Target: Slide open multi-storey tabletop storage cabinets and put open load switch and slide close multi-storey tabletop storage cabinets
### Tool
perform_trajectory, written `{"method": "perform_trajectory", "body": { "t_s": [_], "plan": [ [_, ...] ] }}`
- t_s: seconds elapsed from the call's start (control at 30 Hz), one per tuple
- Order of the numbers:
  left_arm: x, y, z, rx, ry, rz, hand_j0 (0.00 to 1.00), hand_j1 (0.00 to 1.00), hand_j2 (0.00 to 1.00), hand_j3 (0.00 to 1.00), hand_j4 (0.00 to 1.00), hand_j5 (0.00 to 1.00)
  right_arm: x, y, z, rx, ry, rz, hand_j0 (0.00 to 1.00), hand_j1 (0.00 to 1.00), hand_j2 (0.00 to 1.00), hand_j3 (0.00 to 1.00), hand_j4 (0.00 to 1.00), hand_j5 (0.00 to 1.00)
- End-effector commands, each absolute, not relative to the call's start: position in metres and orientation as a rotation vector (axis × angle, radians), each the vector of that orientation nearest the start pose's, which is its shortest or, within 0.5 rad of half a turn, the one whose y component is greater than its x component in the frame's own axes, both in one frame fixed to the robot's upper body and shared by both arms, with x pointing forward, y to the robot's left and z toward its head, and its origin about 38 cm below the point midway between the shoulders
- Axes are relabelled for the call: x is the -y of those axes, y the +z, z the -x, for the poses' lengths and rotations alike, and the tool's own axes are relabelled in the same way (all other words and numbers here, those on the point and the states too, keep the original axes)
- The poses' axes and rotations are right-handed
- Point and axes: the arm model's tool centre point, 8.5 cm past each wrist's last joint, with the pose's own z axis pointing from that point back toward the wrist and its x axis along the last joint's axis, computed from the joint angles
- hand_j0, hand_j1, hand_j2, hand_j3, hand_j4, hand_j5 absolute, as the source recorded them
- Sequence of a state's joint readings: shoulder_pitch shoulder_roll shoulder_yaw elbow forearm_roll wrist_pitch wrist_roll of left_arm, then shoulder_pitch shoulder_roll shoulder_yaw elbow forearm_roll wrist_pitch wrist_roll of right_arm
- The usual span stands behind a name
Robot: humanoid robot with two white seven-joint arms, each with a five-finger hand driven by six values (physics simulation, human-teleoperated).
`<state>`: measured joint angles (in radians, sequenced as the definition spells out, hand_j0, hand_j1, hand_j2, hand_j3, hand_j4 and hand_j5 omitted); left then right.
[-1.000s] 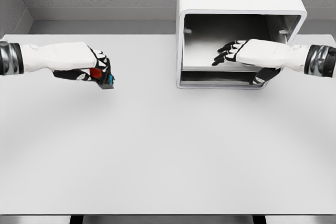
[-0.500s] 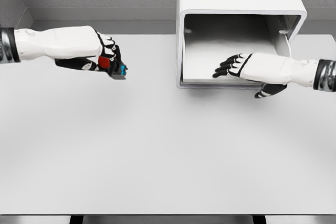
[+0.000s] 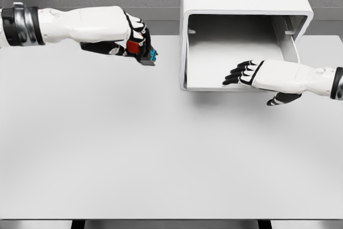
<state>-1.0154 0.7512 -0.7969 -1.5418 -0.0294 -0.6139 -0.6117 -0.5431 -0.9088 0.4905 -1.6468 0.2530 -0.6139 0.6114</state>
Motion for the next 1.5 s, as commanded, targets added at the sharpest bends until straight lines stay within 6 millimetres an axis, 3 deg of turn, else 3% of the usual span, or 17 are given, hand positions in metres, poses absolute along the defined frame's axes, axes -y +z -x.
{"method": "perform_trajectory", "body": {
  "t_s": [0.0, 0.1, 0.27, 0.47, 0.63, 0.67, 0.7, 0.8, 0.93, 1.03, 1.17, 1.47],
  "plan": [
    [-0.196, 0.344, -0.439, -2.205, 2.619, 0.176, 0.35, 0.35, 0.35, 0.35, 0.35, 0.35, 0.307, 0.267, -0.398, 1.542, 2.105, 0.377, 1.00, 1.00, 1.00, 1.00, 1.00, 1.00],
    [-0.180, 0.349, -0.439, -2.186, 2.593, 0.150, 0.35, 0.35, 0.35, 0.35, 0.35, 0.35, 0.325, 0.295, -0.398, 1.622, 2.015, 0.456, 1.00, 1.00, 1.00, 1.00, 1.00, 1.00],
    [-0.155, 0.356, -0.437, -2.160, 2.545, 0.112, 0.35, 0.35, 0.35, 0.35, 0.35, 0.35, 0.338, 0.316, -0.380, 1.667, 1.992, 0.502, 1.00, 1.00, 1.00, 1.00, 1.00, 1.00],
    [-0.159, 0.360, -0.438, -2.158, 2.548, 0.130, 0.35, 0.35, 0.35, 0.35, 0.35, 0.35, 0.363, 0.333, -0.366, 1.655, 1.955, 0.555, 1.00, 1.00, 1.00, 1.00, 1.00, 1.00],
    [-0.172, 0.364, -0.439, -2.153, 2.571, 0.176, 0.35, 0.35, 0.35, 0.35, 0.35, 0.35, 0.372, 0.328, -0.361, 1.645, 1.924, 0.549, 1.00, 1.00, 1.00, 1.00, 1.00, 1.00],
    [-0.177, 0.364, -0.439, -2.152, 2.581, 0.188, 0.35, 0.35, 0.35, 0.35, 0.35, 0.35, 0.369, 0.323, -0.361, 1.647, 1.924, 0.529, 1.00, 1.00, 1.00, 1.00, 1.00, 1.00],
    [-0.181, 0.364, -0.440, -2.150, 2.589, 0.199, 0.35, 0.35, 0.35, 0.35, 0.35, 0.35, 0.359, 0.307, -0.363, 1.619, 1.957, 0.459, 1.00, 1.00, 1.00, 1.00, 1.00, 1.00],
    [-0.203, 0.365, -0.441, -2.140, 2.636, 0.262, 0.35, 0.35, 0.35, 0.35, 0.35, 0.35, 0.337, 0.290, -0.369, 1.594, 2.023, 0.372, 1.00, 1.00, 1.00, 1.00, 1.00, 1.00],
    [-0.228, 0.363, -0.441, -2.133, 2.695, 0.324, 0.35, 0.35, 0.35, 0.35, 0.35, 0.35, 0.312, 0.272, -0.390, 1.572, 2.069, 0.318, 1.00, 1.00, 1.00, 1.00, 1.00, 1.00],
    [-0.230, 0.355, -0.441, -2.130, 2.714, 0.314, 0.35, 0.35, 0.35, 0.35, 0.35, 0.35, 0.285, 0.250, -0.427, 1.547, 2.073, 0.264, 1.00, 1.00, 1.00, 1.00, 1.00, 1.00],
    [-0.230, 0.355, -0.441, -2.126, 2.716, 0.314, 0.35, 0.35, 0.35, 0.35, 0.35, 0.35, 0.269, 0.235, -0.450, 1.508, 2.075, 0.231, 1.00, 1.00, 1.00, 1.00, 1.00, 1.00],
    [-0.231, 0.355, -0.442, -2.128, 2.720, 0.322, 0.35, 0.35, 0.35, 0.35, 0.35, 0.35, 0.288, 0.233, -0.498, 1.464, 1.917, 0.272, 1.00, 1.00, 1.00, 1.00, 1.00, 1.00]
  ]
}}
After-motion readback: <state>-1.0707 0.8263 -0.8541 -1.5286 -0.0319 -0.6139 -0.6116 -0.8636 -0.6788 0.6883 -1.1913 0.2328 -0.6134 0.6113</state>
